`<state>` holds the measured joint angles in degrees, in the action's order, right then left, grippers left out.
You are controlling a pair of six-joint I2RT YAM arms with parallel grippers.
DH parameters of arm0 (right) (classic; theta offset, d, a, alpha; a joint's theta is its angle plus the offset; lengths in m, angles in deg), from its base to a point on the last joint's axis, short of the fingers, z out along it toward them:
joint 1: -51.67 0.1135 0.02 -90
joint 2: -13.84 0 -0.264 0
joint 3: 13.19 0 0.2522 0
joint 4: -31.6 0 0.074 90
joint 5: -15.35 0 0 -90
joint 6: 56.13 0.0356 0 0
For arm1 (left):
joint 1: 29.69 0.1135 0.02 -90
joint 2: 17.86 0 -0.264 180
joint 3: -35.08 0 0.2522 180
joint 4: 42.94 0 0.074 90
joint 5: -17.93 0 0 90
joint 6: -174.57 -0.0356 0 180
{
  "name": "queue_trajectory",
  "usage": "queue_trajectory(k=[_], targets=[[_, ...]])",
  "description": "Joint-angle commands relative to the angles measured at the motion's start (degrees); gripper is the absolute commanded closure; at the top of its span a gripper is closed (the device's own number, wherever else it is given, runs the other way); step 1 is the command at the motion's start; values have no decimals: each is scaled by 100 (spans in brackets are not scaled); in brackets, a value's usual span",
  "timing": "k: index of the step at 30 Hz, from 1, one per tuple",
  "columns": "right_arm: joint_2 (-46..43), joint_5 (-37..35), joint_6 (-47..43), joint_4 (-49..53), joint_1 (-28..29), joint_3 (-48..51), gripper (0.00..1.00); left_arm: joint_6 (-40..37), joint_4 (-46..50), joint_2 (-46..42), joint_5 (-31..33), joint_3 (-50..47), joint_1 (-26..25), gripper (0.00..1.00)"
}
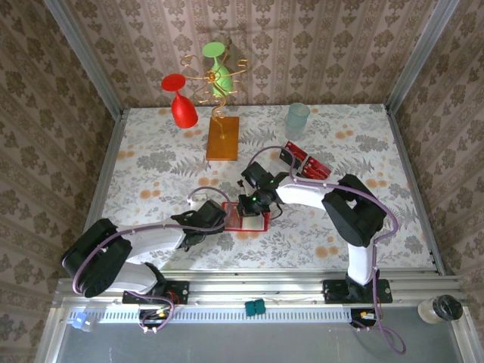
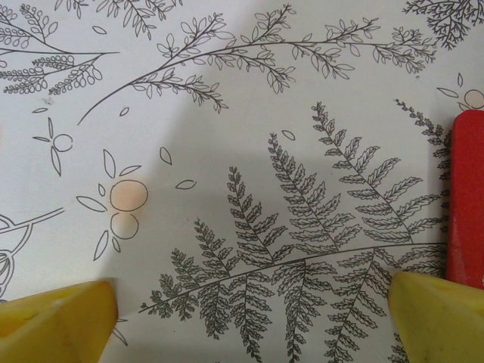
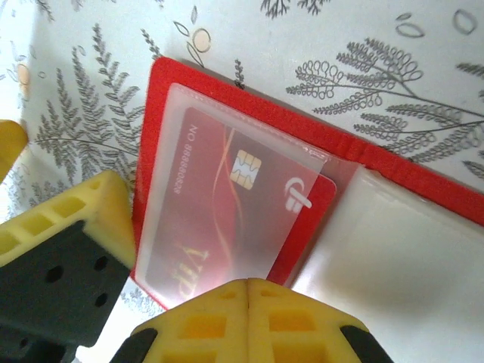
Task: Put the credit cards into the card holder
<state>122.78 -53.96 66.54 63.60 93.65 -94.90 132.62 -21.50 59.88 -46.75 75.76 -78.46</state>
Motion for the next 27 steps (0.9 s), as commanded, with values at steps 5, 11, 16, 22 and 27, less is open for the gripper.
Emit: queue_trajectory(k=[5, 11, 16, 22, 27], targets=[[-146, -276, -208, 307, -27, 24, 100, 143, -288, 335, -492, -178, 31, 5], [29, -238, -151, 216, 1, 14, 100, 152, -285, 339, -492, -187, 33, 5], [163, -222, -164, 188, 16, -17, 100, 152, -301, 339, -489, -191, 20, 5], [324, -162, -163, 165, 44, -95, 100, 152, -324, 365, -506, -187, 21, 5], [412, -145, -172, 200, 87, -234, 100, 152, -346, 374, -516, -196, 25, 5]])
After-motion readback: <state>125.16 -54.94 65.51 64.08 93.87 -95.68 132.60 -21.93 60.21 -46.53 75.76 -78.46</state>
